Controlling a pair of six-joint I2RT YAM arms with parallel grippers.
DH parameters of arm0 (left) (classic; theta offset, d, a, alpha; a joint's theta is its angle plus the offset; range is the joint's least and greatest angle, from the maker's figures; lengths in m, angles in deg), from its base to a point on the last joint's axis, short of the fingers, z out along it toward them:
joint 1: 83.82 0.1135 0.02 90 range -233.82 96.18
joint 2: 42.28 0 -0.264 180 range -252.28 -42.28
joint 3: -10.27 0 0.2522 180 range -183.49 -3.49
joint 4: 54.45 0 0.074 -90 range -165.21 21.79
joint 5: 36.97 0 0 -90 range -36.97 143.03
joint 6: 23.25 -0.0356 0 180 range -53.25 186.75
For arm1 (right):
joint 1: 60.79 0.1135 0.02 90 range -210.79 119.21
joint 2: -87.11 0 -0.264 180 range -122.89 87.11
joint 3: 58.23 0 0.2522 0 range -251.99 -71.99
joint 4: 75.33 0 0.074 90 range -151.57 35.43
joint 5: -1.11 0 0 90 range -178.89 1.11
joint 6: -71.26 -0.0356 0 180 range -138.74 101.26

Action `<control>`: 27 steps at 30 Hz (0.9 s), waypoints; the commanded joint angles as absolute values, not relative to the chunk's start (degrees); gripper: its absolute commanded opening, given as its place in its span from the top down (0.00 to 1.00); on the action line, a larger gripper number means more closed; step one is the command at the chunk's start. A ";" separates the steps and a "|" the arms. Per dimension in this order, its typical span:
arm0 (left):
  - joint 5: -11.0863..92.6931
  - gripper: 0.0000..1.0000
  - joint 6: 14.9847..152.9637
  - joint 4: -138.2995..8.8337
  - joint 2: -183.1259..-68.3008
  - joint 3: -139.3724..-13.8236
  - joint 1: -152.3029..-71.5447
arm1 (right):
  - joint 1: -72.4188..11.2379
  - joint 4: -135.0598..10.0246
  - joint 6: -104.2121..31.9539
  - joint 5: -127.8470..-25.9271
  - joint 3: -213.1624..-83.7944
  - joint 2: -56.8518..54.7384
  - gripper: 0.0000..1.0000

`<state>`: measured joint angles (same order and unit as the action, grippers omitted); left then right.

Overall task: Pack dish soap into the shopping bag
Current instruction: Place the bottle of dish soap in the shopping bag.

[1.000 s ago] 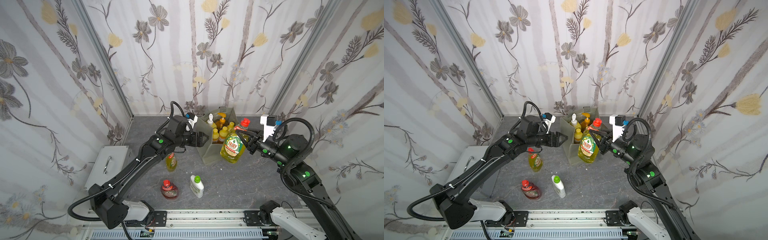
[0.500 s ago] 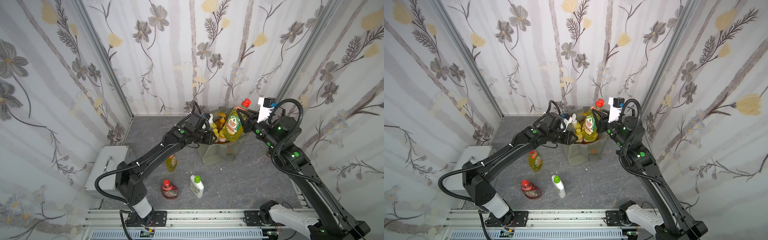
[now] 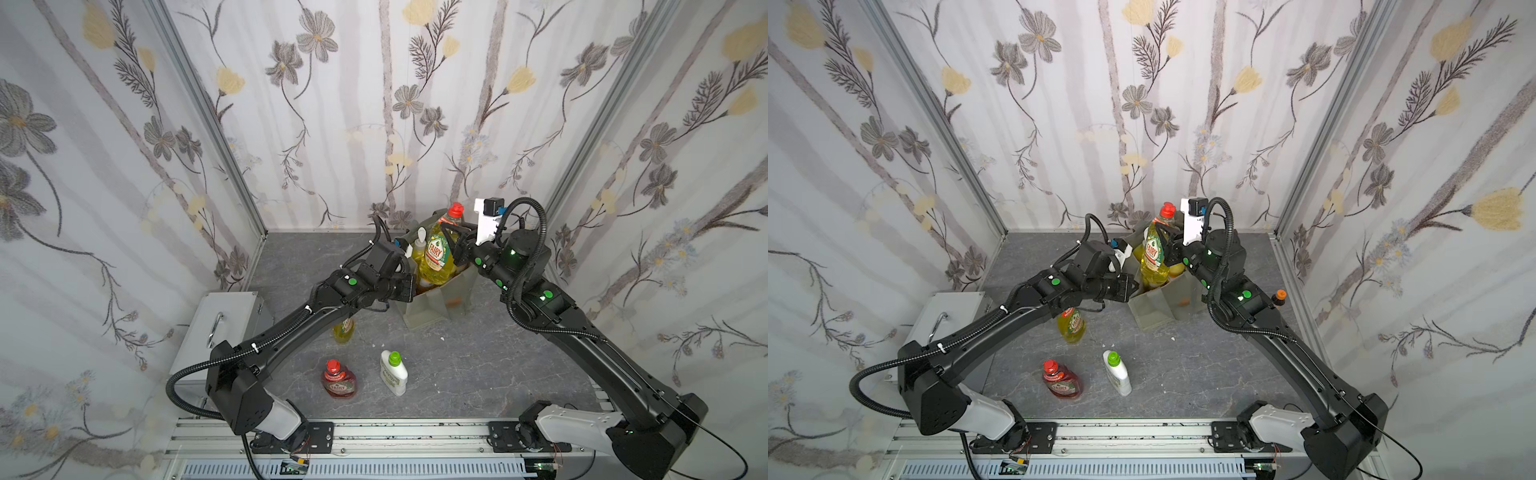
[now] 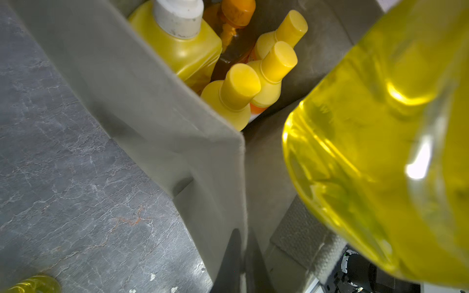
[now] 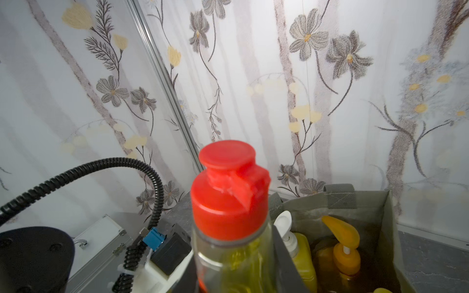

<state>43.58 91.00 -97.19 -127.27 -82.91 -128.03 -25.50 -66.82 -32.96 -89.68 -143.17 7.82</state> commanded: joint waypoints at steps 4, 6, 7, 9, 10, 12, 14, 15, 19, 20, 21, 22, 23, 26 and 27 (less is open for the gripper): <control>45.72 0.92 92.69 -93.91 -125.15 -81.80 -128.37 | -21.97 -79.96 -30.84 -97.15 -142.94 3.42 0.89; 45.95 0.92 92.68 -93.88 -125.15 -82.06 -128.33 | -20.71 -81.34 -30.20 -100.24 -142.32 2.20 0.89; 45.88 0.92 92.64 -93.62 -125.18 -82.15 -128.37 | -20.31 -81.88 -29.96 -101.79 -141.93 1.51 0.89; 45.57 0.92 92.78 -92.99 -125.62 -82.41 -128.36 | -19.97 -82.25 -29.65 -103.71 -141.86 0.27 0.89; 45.25 0.92 92.80 -92.81 -125.97 -82.63 -128.33 | -19.84 -82.52 -29.57 -104.52 -141.79 -0.34 0.89; 44.75 0.92 92.94 -92.24 -126.54 -82.97 -128.34 | -19.38 -82.91 -29.06 -106.28 -141.65 -1.43 0.90; 44.65 0.93 93.00 -91.86 -127.02 -83.08 -128.40 | -18.88 -83.68 -28.36 -107.84 -141.38 -2.69 0.90; 44.68 0.92 92.95 -91.74 -127.14 -83.21 -128.39 | -18.49 -84.37 -28.03 -108.59 -141.09 -3.33 0.90; 45.38 0.92 92.68 -91.68 -127.29 -83.32 -128.36 | -17.43 -88.18 -27.36 -110.64 -139.25 -6.54 0.89; 45.49 0.92 92.60 -91.71 -127.38 -83.45 -128.25 | -17.21 -89.00 -27.37 -111.05 -138.82 -7.21 0.89; 45.62 0.92 92.58 -91.68 -127.44 -83.44 -128.29 | -17.05 -89.43 -27.32 -111.20 -138.67 -7.62 0.89; 45.56 0.92 92.44 -91.57 -127.45 -83.43 -128.20 | -16.87 -89.89 -27.39 -111.54 -138.16 -8.13 0.88; 45.62 0.92 92.42 -91.52 -127.57 -83.47 -128.15 | -16.76 -90.72 -27.37 -111.87 -137.63 -8.44 0.88; 45.60 0.92 92.45 -91.13 -127.73 -82.98 -127.87 | -16.77 -93.01 -27.23 -112.96 -135.27 -8.76 0.87; 45.50 0.92 92.47 -90.95 -127.80 -82.86 -127.62 | -16.84 -93.40 -27.42 -113.19 -134.49 -8.65 0.86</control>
